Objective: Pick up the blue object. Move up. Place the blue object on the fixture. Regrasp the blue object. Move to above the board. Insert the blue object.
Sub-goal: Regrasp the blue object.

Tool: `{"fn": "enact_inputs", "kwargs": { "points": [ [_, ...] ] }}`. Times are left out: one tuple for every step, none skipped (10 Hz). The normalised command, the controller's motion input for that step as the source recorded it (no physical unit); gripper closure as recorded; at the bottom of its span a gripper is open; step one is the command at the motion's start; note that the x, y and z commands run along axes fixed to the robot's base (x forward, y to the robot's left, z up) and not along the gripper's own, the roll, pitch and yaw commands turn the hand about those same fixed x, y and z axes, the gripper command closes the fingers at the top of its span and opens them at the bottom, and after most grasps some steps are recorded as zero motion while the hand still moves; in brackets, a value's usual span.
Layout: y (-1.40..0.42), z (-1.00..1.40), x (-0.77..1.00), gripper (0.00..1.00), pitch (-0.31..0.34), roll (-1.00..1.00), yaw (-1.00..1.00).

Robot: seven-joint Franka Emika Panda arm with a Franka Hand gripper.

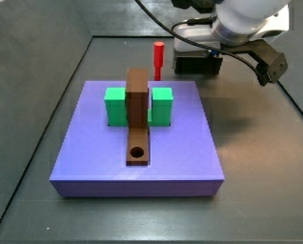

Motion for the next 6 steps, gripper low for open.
{"fn": "enact_inputs", "kwargs": {
  "points": [
    [0.0,0.0,0.0,1.0,0.0,0.0,0.0],
    [0.0,0.0,0.0,1.0,0.0,0.0,0.0],
    [0.0,0.0,0.0,1.0,0.0,0.0,0.0],
    [0.0,0.0,0.0,1.0,0.0,0.0,0.0],
    [0.0,0.0,0.0,1.0,0.0,0.0,0.0],
    [0.0,0.0,0.0,1.0,0.0,0.0,0.0]
  ]
}}
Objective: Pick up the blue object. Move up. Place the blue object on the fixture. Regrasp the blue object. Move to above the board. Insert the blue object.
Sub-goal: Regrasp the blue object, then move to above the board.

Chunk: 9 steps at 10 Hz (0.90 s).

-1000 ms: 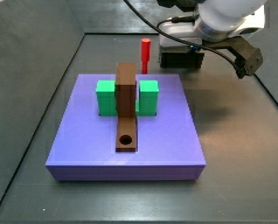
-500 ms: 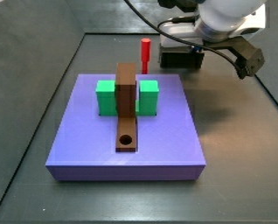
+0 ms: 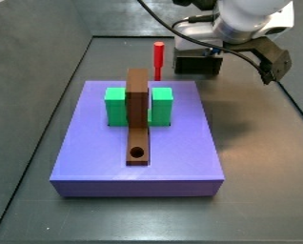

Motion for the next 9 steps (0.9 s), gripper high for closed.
{"fn": "enact_inputs", "kwargs": {
  "points": [
    [0.0,0.0,0.0,1.0,0.0,0.0,0.0],
    [0.0,1.4,0.0,1.0,0.0,0.0,0.0],
    [0.0,1.4,-0.01,1.0,0.004,0.01,0.11],
    [0.0,1.4,-0.06,1.0,-0.019,-0.07,0.09],
    [0.0,1.4,-0.05,1.0,-0.029,-0.04,0.06],
    [-0.02,1.4,-0.04,1.0,-0.007,-0.02,0.03],
    [-0.01,1.4,-0.04,1.0,-0.006,-0.02,0.01],
    [0.0,1.4,-0.03,1.0,0.002,-0.03,0.01],
    [-0.03,0.63,0.0,1.0,0.031,-0.01,-0.01]
  ]
}}
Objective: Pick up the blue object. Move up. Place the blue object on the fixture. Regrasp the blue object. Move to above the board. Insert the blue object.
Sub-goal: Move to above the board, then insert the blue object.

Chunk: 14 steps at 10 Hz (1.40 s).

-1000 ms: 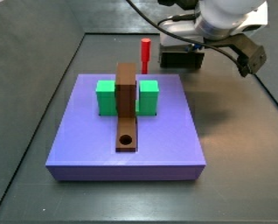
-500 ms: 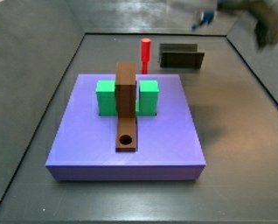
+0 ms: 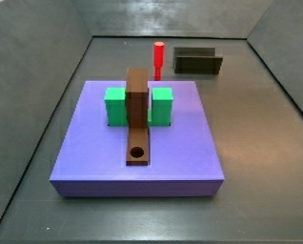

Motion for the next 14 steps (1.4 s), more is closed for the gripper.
{"fn": "enact_inputs", "kwargs": {
  "points": [
    [-0.02,0.38,0.02,1.0,0.042,-0.01,-0.01],
    [-1.4,0.3,-1.23,1.0,0.144,-1.0,-0.16],
    [-1.4,0.31,-1.26,1.0,0.143,-1.0,-0.16],
    [-1.4,0.32,-1.39,1.0,0.11,-1.0,-0.14],
    [-1.4,0.29,-1.4,1.0,0.117,-1.0,-0.13],
    [-1.4,0.32,-1.37,1.0,0.132,-1.0,-0.12],
    [-0.82,0.18,-0.81,1.0,0.133,-1.0,-0.11],
    [-0.31,0.05,-0.34,1.0,0.14,-1.0,-0.09],
    [-0.17,0.03,-0.18,1.0,0.145,-1.0,-0.08],
    [-0.09,0.03,-0.12,1.0,0.096,-0.87,-0.06],
    [-0.02,0.0,-0.09,1.0,0.04,-0.64,-0.03],
    [0.0,0.0,-0.08,1.0,0.009,-0.45,-0.02],
    [0.0,0.01,-0.05,1.0,-0.005,-0.26,-0.01],
    [0.0,-0.14,0.04,1.0,-0.036,-0.13,0.0]
  ]
}}
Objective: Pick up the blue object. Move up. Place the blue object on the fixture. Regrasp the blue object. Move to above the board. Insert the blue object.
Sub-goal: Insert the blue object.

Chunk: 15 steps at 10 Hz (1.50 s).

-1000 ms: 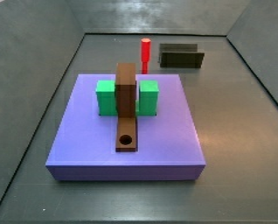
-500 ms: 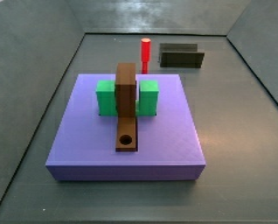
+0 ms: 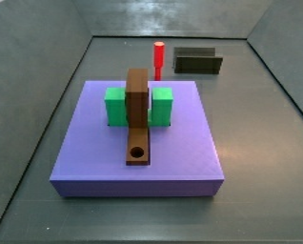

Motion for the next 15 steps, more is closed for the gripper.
{"fn": "enact_inputs", "kwargs": {
  "points": [
    [0.0,-0.11,0.0,1.0,-0.047,-0.16,0.0],
    [0.0,-0.01,0.0,1.0,0.0,-0.04,0.0],
    [0.0,0.0,0.0,1.0,0.0,-0.02,-0.01],
    [0.0,-0.13,0.11,1.0,-0.014,-0.28,-0.25],
    [-0.15,0.0,0.08,1.0,-0.043,-0.5,-0.21],
    [-0.19,0.0,0.12,1.0,-0.016,-0.5,-0.13],
    [-0.24,0.0,0.18,1.0,0.0,-0.5,-0.01],
    [-0.55,-0.22,0.09,1.0,0.0,-0.4,0.0],
    [-0.74,-0.42,0.01,1.0,0.017,-0.3,0.0],
    [-0.77,-0.46,0.0,1.0,0.0,-0.27,0.0],
    [-0.79,-0.48,0.0,1.0,0.013,-0.22,0.03],
    [-0.79,-0.52,-0.02,1.0,0.056,-0.18,0.02],
    [-0.68,-0.49,-0.12,1.0,0.03,-0.24,0.0],
    [-0.21,-0.4,-0.08,1.0,0.009,-0.34,-0.06],
    [0.0,-0.49,0.0,1.0,0.0,-0.31,-0.09]
  ]
}}
